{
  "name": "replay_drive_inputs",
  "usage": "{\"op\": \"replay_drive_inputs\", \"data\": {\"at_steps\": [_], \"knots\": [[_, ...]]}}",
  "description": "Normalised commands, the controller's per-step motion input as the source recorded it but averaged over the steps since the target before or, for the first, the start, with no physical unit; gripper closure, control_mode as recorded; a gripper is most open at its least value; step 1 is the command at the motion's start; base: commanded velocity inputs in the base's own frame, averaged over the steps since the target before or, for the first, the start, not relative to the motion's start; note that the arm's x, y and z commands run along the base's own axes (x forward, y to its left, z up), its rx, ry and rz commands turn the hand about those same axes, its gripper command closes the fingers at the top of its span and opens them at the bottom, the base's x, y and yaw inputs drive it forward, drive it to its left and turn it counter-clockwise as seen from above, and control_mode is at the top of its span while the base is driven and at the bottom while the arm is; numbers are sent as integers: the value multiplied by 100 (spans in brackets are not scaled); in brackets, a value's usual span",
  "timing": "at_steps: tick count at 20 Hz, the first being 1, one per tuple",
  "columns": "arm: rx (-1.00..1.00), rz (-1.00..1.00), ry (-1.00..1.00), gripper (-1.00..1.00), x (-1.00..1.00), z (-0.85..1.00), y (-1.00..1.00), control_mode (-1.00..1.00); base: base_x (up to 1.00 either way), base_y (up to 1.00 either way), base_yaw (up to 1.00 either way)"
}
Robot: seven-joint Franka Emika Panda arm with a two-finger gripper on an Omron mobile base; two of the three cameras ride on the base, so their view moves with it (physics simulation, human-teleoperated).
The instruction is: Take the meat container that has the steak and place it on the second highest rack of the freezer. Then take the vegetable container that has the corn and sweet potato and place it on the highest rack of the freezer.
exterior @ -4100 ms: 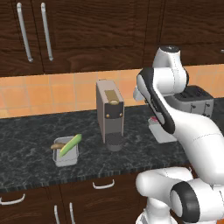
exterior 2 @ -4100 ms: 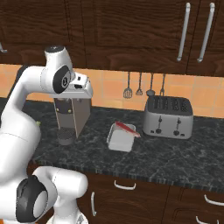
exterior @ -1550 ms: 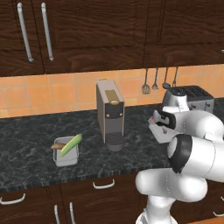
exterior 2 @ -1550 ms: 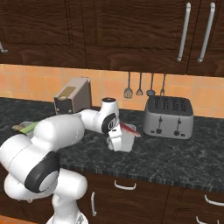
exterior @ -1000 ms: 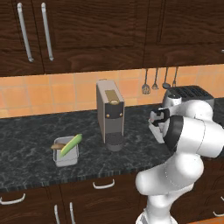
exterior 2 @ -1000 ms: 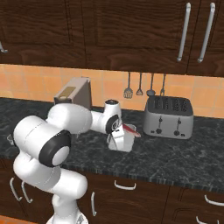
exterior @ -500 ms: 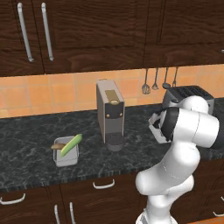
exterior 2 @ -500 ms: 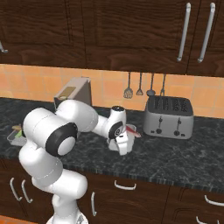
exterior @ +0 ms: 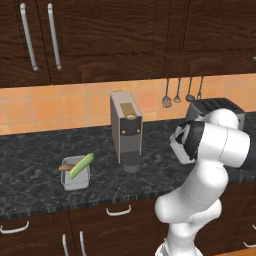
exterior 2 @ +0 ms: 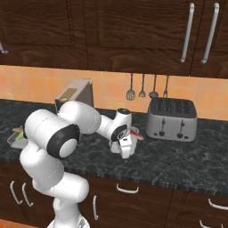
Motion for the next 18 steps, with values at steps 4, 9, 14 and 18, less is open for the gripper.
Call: {"op": "replay_drive_inputs", "data": {"at_steps": [4,9,14,18], "knots": [[0,-6,5,100,10,-24,0,-100,0,0,0],[-1,-2,-2,100,-20,10,3,-100,0,0,0],[-4,0,-12,100,-84,41,9,-100,0,0,0],[-14,0,-10,100,-62,78,31,-100,0,0,0]]}}
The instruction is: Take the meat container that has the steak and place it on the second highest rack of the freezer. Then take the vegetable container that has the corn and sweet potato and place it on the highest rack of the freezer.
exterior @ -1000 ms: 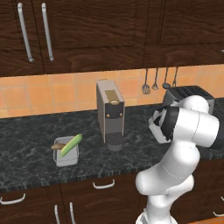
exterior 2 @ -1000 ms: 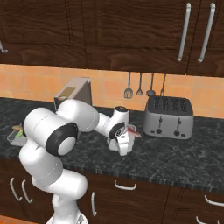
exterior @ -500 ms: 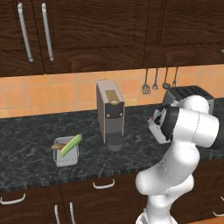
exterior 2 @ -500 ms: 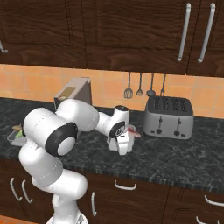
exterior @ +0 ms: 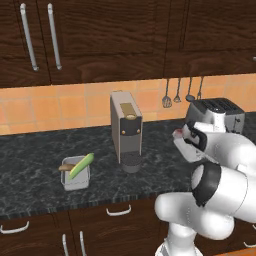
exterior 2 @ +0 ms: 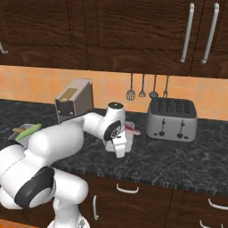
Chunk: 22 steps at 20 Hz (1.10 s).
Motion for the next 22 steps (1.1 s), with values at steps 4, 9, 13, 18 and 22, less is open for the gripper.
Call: {"op": "replay_drive_inputs", "data": {"at_steps": [4,9,13,18,22], "knots": [[-15,0,-9,100,-49,84,28,-100,0,0,0],[-2,0,4,100,-62,83,0,-100,0,0,0],[12,2,4,100,-66,83,0,-100,0,0,0],[16,8,0,100,-73,72,25,-100,0,0,0],[2,7,-1,100,-62,50,47,-100,0,0,0]]}}
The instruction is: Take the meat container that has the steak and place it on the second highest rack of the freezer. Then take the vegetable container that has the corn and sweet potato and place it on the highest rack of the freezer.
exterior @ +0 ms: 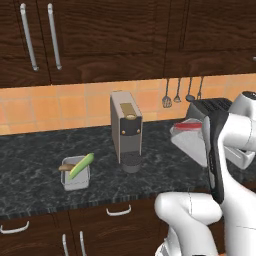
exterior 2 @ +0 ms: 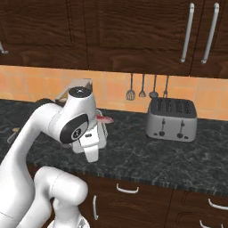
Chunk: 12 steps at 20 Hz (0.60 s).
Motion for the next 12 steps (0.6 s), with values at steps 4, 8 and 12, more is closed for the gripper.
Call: {"op": "replay_drive_inputs", "data": {"at_steps": [4,8,12], "knots": [[0,0,5,100,-23,12,25,-100,0,0,0],[1,0,0,100,0,0,0,100,0,0,0],[0,0,0,100,0,0,0,100,-34,-1,0]]}}
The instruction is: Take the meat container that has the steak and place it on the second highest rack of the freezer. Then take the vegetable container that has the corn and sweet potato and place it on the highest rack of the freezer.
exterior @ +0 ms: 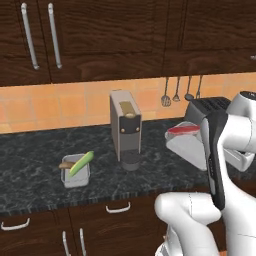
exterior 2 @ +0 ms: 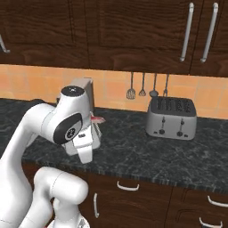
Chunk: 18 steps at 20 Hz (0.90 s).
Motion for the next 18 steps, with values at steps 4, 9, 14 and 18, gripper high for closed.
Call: {"op": "replay_drive_inputs", "data": {"at_steps": [4,9,14,18], "knots": [[0,0,0,100,0,0,0,100,-66,18,-2],[0,0,0,100,0,0,0,100,-64,80,-1],[0,0,0,100,0,0,0,100,-56,100,5],[0,0,0,100,0,0,0,100,-44,100,36]]}}
